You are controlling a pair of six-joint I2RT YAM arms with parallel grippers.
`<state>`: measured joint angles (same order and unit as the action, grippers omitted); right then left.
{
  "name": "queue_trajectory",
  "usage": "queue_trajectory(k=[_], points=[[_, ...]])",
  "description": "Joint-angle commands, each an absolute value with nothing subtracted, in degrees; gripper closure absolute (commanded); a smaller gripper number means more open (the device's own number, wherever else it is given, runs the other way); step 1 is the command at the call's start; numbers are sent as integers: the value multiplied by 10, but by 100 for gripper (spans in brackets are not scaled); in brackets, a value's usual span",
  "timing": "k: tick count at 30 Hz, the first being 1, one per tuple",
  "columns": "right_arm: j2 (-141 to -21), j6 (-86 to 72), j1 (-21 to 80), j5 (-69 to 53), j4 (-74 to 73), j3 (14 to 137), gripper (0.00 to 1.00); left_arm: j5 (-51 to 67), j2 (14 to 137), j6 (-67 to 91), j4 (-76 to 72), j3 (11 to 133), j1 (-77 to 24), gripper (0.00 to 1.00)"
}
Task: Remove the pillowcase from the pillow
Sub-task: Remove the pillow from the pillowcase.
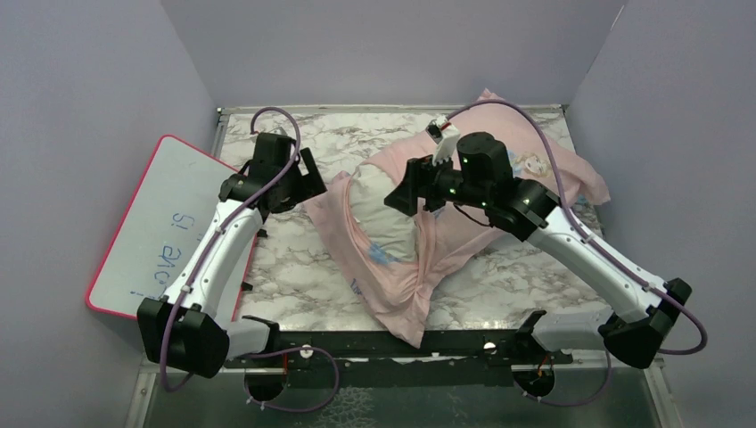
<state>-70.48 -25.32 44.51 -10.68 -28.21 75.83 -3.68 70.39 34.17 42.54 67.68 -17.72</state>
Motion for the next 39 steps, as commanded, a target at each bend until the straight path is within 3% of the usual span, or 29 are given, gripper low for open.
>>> queue_trajectory(k=[1, 11, 13, 15, 20, 23, 25, 27, 28, 33, 37, 39], points=[[-768, -205, 442, -120, -310, 815, 23, 129, 727, 288, 402, 684, -121, 9], [-963, -126, 454, -82, -440, 1019, 22, 300, 770, 333, 249, 604, -120, 9], [-1000, -112, 460, -64, -459, 1055, 22, 321, 785, 342, 226, 579, -120, 13], [-1036, -97, 465, -53, -473, 1072, 22, 335, 800, 347, 211, 556, -120, 23], [-1092, -95, 472, 14, -509, 1060, 29, 308, 808, 354, 202, 517, -120, 64], [-1091, -101, 472, 70, -503, 1020, 52, 293, 803, 354, 202, 504, -120, 89], [-1078, -114, 473, 117, -504, 994, 75, 282, 800, 348, 206, 502, -120, 99], [-1051, -118, 473, 154, -490, 955, 97, 238, 797, 338, 228, 508, -120, 100], [-1033, -116, 473, 164, -479, 932, 99, 205, 796, 333, 245, 515, -119, 100], [-903, -65, 473, 113, -381, 779, 99, 60, 800, 315, 312, 558, -86, 100], [-836, -28, 473, 31, -333, 688, 99, 82, 827, 307, 312, 589, -39, 100], [-819, -23, 473, 6, -328, 672, 99, 108, 841, 297, 306, 605, -36, 94]])
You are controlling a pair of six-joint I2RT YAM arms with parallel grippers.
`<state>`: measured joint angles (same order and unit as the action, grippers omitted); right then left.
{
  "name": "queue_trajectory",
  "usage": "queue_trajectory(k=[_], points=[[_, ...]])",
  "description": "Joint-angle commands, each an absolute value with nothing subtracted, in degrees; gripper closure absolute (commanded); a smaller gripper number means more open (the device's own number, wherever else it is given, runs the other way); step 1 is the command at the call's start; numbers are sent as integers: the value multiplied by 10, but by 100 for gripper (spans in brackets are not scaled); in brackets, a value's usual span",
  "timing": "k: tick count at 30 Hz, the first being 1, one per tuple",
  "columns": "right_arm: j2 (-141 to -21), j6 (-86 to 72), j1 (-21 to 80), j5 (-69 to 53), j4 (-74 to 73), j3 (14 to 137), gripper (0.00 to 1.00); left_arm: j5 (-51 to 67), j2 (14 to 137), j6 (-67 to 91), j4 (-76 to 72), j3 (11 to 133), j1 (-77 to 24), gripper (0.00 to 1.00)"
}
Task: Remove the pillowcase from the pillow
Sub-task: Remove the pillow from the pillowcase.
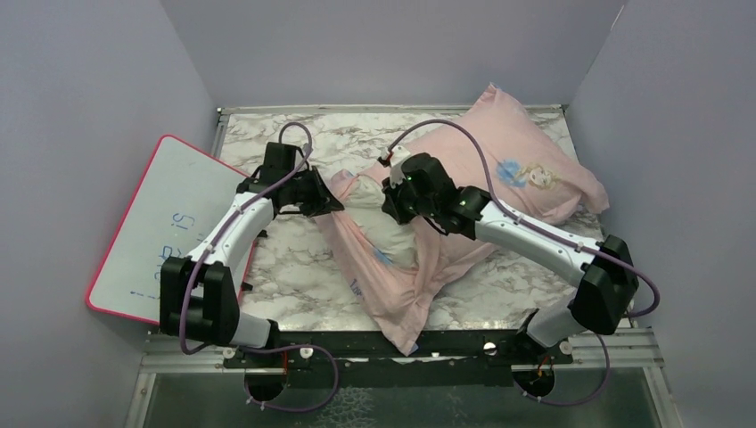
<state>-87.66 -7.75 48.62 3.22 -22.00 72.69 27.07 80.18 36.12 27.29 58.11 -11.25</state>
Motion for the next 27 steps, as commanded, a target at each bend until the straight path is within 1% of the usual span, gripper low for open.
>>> queue_trajectory(k=[1, 4, 6, 8, 11, 13, 15, 17, 19, 20, 23, 26, 27], points=[[-814, -22, 473, -6, -324, 667, 99, 132, 846, 291, 295, 607, -36, 90], [-809, -18, 473, -50, -321, 666, 99, 227, 865, 274, 263, 608, -36, 74], [-814, -20, 473, -62, -322, 670, 99, 258, 874, 261, 259, 609, -40, 66], [-821, -22, 473, -66, -322, 677, 99, 274, 875, 247, 260, 610, -47, 63], [-836, -22, 473, -75, -330, 696, 99, 280, 867, 235, 259, 611, -63, 55], [-838, -22, 473, -87, -333, 708, 99, 262, 868, 235, 260, 613, -69, 55], [-827, -17, 473, -116, -322, 709, 99, 221, 876, 241, 261, 621, -70, 56], [-809, -9, 472, -147, -306, 701, 99, 176, 893, 253, 260, 644, -69, 60], [-796, -5, 473, -176, -304, 693, 99, 152, 913, 258, 262, 679, -69, 60], [-796, 13, 473, -195, -314, 691, 99, 153, 921, 258, 262, 700, -69, 57], [-817, 46, 473, -255, -380, 697, 99, 180, 940, 244, 262, 759, -69, 52], [-825, 55, 473, -279, -400, 686, 99, 230, 964, 206, 266, 801, -70, 52], [-820, 55, 473, -281, -395, 679, 99, 243, 978, 193, 277, 814, -70, 57]])
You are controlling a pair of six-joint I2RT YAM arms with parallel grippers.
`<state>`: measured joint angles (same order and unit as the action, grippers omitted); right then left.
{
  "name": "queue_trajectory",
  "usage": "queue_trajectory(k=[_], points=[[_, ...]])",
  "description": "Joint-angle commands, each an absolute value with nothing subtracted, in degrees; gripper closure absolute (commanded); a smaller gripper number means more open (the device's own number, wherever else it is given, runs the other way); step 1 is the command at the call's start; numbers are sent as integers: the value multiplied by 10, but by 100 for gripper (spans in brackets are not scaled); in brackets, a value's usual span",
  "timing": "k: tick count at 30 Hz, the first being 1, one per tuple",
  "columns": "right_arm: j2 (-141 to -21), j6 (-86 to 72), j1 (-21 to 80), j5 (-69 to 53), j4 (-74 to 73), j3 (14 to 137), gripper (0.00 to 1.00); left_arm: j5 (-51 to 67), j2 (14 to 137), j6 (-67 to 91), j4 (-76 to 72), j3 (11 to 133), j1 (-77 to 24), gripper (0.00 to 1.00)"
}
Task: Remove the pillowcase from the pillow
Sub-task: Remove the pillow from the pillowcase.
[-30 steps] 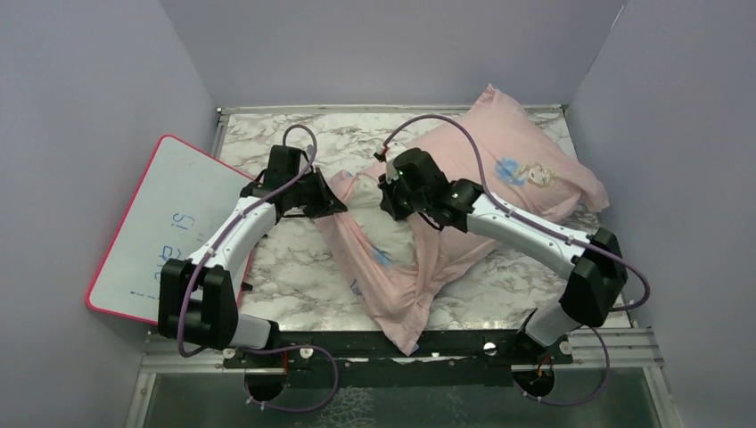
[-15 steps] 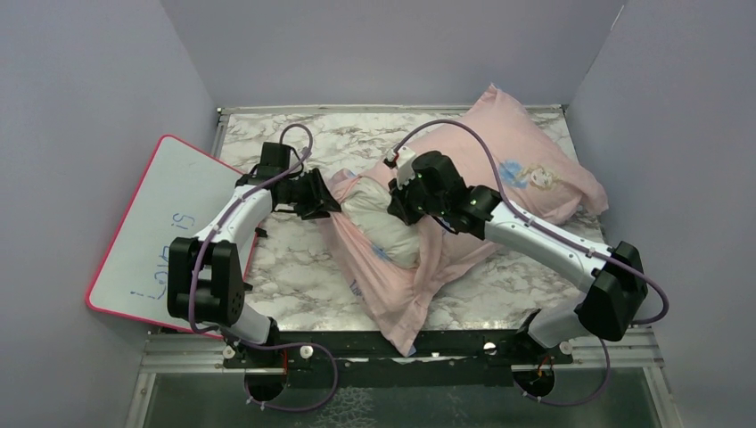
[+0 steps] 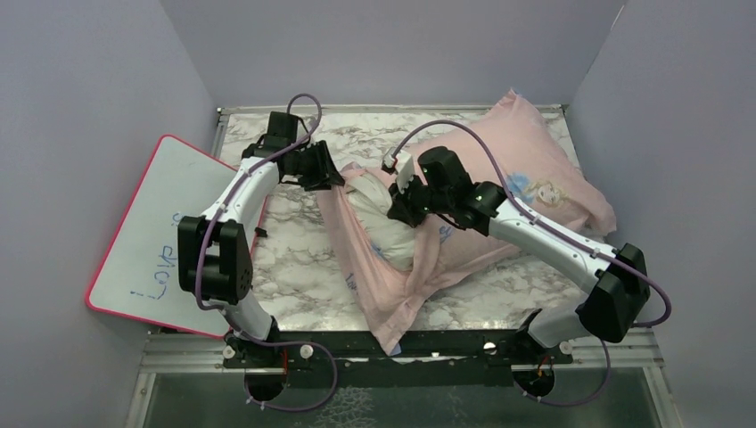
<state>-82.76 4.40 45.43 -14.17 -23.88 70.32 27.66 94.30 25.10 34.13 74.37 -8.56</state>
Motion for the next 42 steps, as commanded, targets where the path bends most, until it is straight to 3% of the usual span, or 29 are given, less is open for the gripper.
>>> queue_trajectory(k=[1, 5, 7, 14, 16, 21, 24, 29, 33, 39, 40, 42], points=[[-815, 56, 473, -282, -388, 673, 99, 242, 991, 187, 290, 823, -70, 63], [-793, 64, 472, -285, -369, 669, 99, 164, 1015, 198, 300, 806, -69, 94], [-784, 61, 473, -258, -356, 669, 99, 143, 1018, 208, 302, 785, -66, 100], [-784, 23, 473, -193, -363, 726, 98, 159, 991, 257, 262, 652, -65, 100], [-794, 10, 472, -208, -370, 760, 88, 188, 973, 271, 231, 616, -67, 100], [-842, 2, 492, -203, -392, 844, 49, 229, 922, 281, 192, 586, -71, 100], [-889, 2, 514, -163, -410, 890, 39, 243, 889, 287, 189, 578, -71, 100], [-984, -13, 534, -17, -457, 982, 34, 266, 842, 302, 181, 547, -71, 100], [-1054, -6, 535, 20, -475, 1035, 28, 276, 812, 323, 162, 505, -72, 100], [-1138, 3, 541, 86, -485, 999, 27, 283, 792, 336, 150, 477, -73, 100], [-1148, -15, 541, 114, -488, 992, 29, 283, 790, 336, 149, 476, -73, 100], [-1154, -36, 541, 168, -493, 985, 44, 280, 790, 335, 149, 477, -73, 100]])
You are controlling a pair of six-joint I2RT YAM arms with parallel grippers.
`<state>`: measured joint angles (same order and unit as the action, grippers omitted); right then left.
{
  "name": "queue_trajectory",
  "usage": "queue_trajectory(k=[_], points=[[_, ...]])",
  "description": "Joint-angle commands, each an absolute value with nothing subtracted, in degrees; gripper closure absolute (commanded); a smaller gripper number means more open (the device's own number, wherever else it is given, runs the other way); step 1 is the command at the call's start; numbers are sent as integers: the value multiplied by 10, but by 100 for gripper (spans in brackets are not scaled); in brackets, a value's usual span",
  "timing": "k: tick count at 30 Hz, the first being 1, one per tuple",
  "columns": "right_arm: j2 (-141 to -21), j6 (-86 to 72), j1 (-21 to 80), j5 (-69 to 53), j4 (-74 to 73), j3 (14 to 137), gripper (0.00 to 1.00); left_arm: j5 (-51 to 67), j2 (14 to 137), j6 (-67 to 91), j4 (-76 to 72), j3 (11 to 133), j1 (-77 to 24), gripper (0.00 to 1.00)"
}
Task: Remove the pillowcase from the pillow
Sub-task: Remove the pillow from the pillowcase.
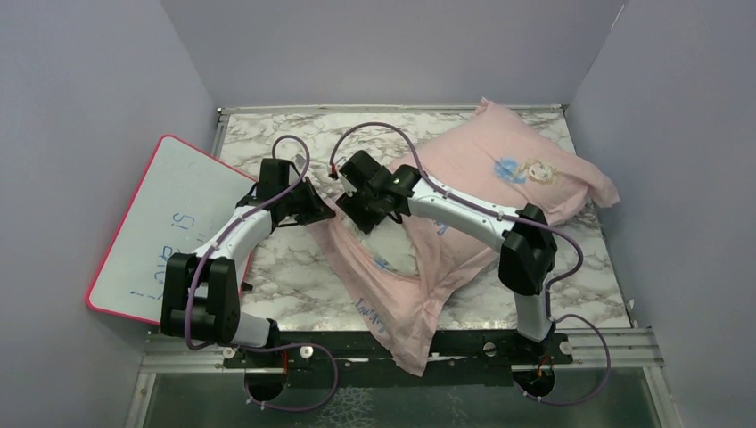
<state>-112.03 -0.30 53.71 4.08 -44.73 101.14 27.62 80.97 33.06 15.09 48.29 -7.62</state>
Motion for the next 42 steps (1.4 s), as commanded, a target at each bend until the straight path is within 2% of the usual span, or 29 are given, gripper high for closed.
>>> queue_trajectory(k=[1, 3, 4, 7, 10, 12, 14, 19, 25, 29, 33, 35, 38, 39, 42], points=[[-1149, -42, 541, 182, -490, 982, 60, 278, 789, 335, 149, 477, -73, 100], [-1116, -56, 541, 201, -465, 969, 90, 266, 790, 336, 151, 476, -73, 100], [-1092, -59, 541, 202, -448, 959, 98, 255, 791, 337, 156, 477, -72, 100], [-993, -51, 541, 162, -372, 905, 99, 187, 792, 336, 194, 488, -67, 100], [-859, -9, 541, 26, -230, 783, 99, 133, 794, 335, 221, 496, -36, 100], [-777, 12, 541, -48, -163, 711, 99, 133, 801, 337, 222, 497, 0, 100], [-734, 5, 541, -64, -124, 663, 99, 160, 815, 334, 216, 505, 28, 100], [-716, -28, 541, -24, -119, 647, 100, 225, 861, 335, 192, 502, 30, 100], [-708, -39, 541, -85, -78, 652, 100, 210, 864, 336, 175, 449, 31, 100], [-783, -21, 541, -79, -202, 732, 99, 265, 830, 317, 156, 450, 24, 100], [-879, -29, 541, -37, -336, 838, 83, 295, 792, 299, 156, 477, 2, 100], [-916, -27, 542, -34, -390, 890, 64, 299, 772, 302, 156, 482, -34, 100], [-965, -17, 544, -39, -448, 955, 45, 287, 743, 312, 156, 476, -68, 100], [-978, -17, 544, -33, -461, 970, 41, 281, 733, 317, 156, 469, -78, 100], [-1019, -7, 547, -22, -494, 1001, 37, 267, 701, 331, 156, 448, -99, 100]])
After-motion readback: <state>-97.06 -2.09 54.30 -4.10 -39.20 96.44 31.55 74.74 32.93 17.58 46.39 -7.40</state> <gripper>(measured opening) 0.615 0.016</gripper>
